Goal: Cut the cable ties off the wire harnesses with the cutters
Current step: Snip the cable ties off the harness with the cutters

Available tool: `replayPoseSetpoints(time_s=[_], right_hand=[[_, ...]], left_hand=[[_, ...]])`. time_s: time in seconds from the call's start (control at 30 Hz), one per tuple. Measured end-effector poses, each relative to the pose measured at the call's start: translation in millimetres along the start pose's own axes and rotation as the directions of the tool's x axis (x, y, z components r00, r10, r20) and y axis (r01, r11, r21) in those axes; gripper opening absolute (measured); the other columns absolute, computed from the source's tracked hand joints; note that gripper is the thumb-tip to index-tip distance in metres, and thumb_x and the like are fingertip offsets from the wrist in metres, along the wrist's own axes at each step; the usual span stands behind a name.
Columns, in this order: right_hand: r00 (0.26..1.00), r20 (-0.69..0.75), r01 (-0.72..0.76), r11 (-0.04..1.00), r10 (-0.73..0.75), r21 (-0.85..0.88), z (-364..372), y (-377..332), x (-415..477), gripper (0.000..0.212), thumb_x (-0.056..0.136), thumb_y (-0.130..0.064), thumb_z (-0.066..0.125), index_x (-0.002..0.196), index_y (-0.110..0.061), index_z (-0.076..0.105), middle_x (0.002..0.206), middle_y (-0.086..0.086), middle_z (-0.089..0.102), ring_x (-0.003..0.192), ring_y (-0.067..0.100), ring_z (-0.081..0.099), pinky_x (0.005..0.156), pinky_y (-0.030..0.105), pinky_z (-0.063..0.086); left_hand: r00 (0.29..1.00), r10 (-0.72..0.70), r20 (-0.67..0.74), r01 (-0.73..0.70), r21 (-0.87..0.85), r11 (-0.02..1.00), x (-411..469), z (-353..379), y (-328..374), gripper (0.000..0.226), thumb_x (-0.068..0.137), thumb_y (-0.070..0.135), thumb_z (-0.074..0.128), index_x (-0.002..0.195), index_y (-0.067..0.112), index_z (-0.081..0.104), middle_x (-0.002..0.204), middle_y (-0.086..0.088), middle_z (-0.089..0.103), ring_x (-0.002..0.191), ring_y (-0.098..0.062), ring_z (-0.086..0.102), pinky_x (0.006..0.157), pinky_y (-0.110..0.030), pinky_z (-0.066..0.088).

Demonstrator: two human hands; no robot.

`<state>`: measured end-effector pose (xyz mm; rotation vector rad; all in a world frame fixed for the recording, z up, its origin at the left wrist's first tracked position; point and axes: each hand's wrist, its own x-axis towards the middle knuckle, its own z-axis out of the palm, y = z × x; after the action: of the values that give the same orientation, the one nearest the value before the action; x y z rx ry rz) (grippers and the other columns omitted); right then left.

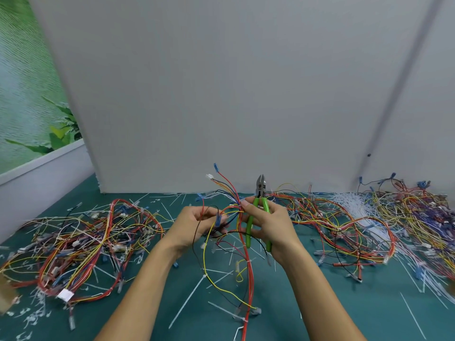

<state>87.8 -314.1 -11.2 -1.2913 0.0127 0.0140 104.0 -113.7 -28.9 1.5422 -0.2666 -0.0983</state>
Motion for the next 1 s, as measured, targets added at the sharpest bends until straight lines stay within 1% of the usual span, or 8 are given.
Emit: replayPoseSetpoints(time_s=[0.13, 0.23, 0.37, 0.5, 0.6, 0.67, 0.83, 1.0], right_hand=[[0.996, 0.09, 0.0, 0.985, 0.016, -0.175, -8.4, -4.8, -0.6, 0.041, 0.084, -0.044, 0.082, 0.109, -0.013, 0.075, 0.102, 0.003, 0.08, 0.093, 0.021, 0.077, 0.078, 0.045, 0.065], [0.987, 0.158, 0.006, 0.959, 0.04, -0.284, -8.5, -5.4, -4.5, 0.049, 0.074, -0.055, 0.086, 0.103, -0.016, 0.079, 0.097, 0.002, 0.08, 0.092, 0.019, 0.078, 0.073, 0.038, 0.064], [0.981, 0.195, 0.076, 0.91, 0.006, -0.407, -3.0, -1.1, -6.5, 0.031, 0.076, -0.034, 0.091, 0.092, -0.013, 0.074, 0.083, 0.004, 0.077, 0.082, 0.018, 0.077, 0.068, 0.036, 0.065], [0.992, 0.112, 0.09, 0.918, -0.05, -0.387, 0.2, 0.2, -5.7, 0.021, 0.082, -0.016, 0.087, 0.093, -0.006, 0.072, 0.084, 0.016, 0.075, 0.074, 0.021, 0.074, 0.074, 0.048, 0.063], [0.995, 0.061, 0.095, 0.942, -0.08, -0.323, -0.4, -1.3, -5.9, 0.021, 0.083, -0.013, 0.086, 0.093, -0.005, 0.07, 0.079, 0.013, 0.075, 0.072, 0.022, 0.073, 0.072, 0.048, 0.063], [0.997, 0.029, 0.083, 0.96, -0.078, -0.268, -1.1, -3.4, -6.0, 0.022, 0.082, -0.012, 0.086, 0.096, -0.005, 0.071, 0.077, 0.009, 0.075, 0.071, 0.023, 0.074, 0.069, 0.049, 0.065], [0.997, 0.044, 0.069, 0.974, -0.061, -0.214, -0.4, -5.4, -7.1, 0.024, 0.081, -0.014, 0.087, 0.1, -0.006, 0.073, 0.084, 0.008, 0.077, 0.077, 0.023, 0.077, 0.069, 0.048, 0.066], [0.994, 0.062, 0.104, 0.967, -0.091, -0.235, -1.1, -3.7, -6.8, 0.029, 0.083, -0.026, 0.086, 0.106, -0.013, 0.074, 0.092, 0.003, 0.079, 0.088, 0.019, 0.078, 0.073, 0.038, 0.065]], left_hand=[[0.995, -0.044, -0.093, 0.037, -0.08, 0.996, 0.9, -1.4, 1.7, 0.005, 0.087, 0.012, 0.074, 0.087, 0.009, 0.078, 0.086, -0.015, 0.076, 0.074, -0.028, 0.074, 0.069, -0.035, 0.061], [0.994, -0.05, -0.097, 0.041, -0.089, 0.995, -0.5, 0.1, 4.9, 0.011, 0.08, 0.024, 0.078, 0.086, 0.014, 0.081, 0.088, -0.015, 0.077, 0.074, -0.028, 0.074, 0.069, -0.034, 0.06], [0.993, -0.052, -0.106, 0.039, -0.123, 0.992, 0.4, 2.0, 5.0, 0.009, 0.085, 0.021, 0.076, 0.085, 0.013, 0.08, 0.088, -0.017, 0.076, 0.075, -0.027, 0.074, 0.065, -0.031, 0.06], [0.99, -0.026, -0.136, 0.017, -0.07, 0.997, 2.3, 6.6, 5.3, 0.005, 0.088, 0.015, 0.075, 0.092, 0.013, 0.077, 0.093, -0.014, 0.078, 0.087, -0.026, 0.074, 0.07, -0.028, 0.059], [0.995, -0.009, -0.103, 0.025, 0.156, 0.988, 2.6, 7.8, 6.6, 0.036, 0.08, 0.02, 0.084, 0.113, 0.014, 0.069, 0.108, -0.004, 0.076, 0.099, -0.014, 0.073, 0.083, -0.025, 0.057], [1.0, -0.025, 0.0, 0.025, 0.156, 0.988, 0.7, 9.3, 6.8, 0.047, 0.077, 0.019, 0.087, 0.118, 0.01, 0.066, 0.112, -0.004, 0.075, 0.104, -0.017, 0.072, 0.091, -0.029, 0.056], [0.997, 0.075, -0.005, -0.073, 0.159, 0.985, -4.0, 16.3, 6.6, 0.021, 0.079, 0.017, 0.085, 0.097, 0.012, 0.077, 0.087, -0.008, 0.078, 0.078, -0.017, 0.071, 0.067, -0.024, 0.054], [0.992, 0.108, -0.061, -0.1, 0.118, 0.988, -3.8, 13.3, 8.2, 0.018, 0.079, 0.01, 0.084, 0.096, 0.006, 0.078, 0.085, -0.009, 0.078, 0.081, -0.017, 0.075, 0.068, -0.017, 0.054]])
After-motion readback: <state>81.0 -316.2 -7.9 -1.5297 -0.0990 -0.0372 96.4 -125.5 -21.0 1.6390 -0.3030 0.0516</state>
